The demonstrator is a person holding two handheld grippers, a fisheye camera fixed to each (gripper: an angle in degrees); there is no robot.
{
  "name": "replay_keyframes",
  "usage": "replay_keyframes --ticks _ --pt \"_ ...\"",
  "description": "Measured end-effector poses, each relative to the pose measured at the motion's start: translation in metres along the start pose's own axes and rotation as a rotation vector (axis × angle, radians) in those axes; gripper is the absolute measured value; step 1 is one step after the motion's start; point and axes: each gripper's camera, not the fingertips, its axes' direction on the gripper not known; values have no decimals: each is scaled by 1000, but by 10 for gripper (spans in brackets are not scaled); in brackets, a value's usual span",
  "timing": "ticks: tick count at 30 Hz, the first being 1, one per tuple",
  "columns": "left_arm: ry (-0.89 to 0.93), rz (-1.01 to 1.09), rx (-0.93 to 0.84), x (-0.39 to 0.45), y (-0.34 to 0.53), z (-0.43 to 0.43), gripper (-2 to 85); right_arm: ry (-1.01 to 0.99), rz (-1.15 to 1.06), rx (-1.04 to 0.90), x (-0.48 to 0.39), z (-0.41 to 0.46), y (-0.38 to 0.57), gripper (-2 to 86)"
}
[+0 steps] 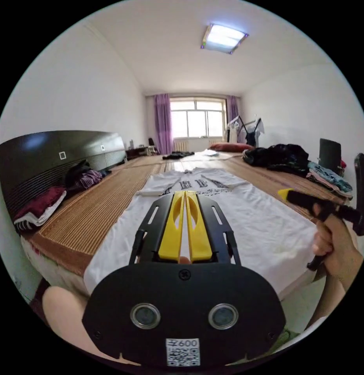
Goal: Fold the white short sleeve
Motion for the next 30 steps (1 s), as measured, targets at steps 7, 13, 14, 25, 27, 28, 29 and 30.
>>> replay_keyframes --ticks 7,13,14,25,27,28,29,30 --pt "-12 -175 -314 -77 -34 -62 10 -50 136 -115 95 -57 27 -8" --pt "301 -422 -404 -201 -88 -139 20 39 177 -232 180 -117 -5 -7" --pt "366 -466 -453 -216 -103 -148 26 15 173 -270 194 -128 -15 -5" --pt "728 -260 -578 -212 -268 -205 128 -498 138 -547 312 -165 -73 83" --pt "760 -209 -634 -200 -293 -203 123 -491 141 -586 324 -165 -78 88" --pt "783 -186 -650 -196 -310 -206 117 -493 130 -597 329 -168 -80 90" --pt "818 -194 -666 -194 -324 -208 110 -496 122 -585 335 -172 -80 90" --pt "848 -203 -675 -193 -330 -209 110 -499 123 -575 338 -175 -80 89"
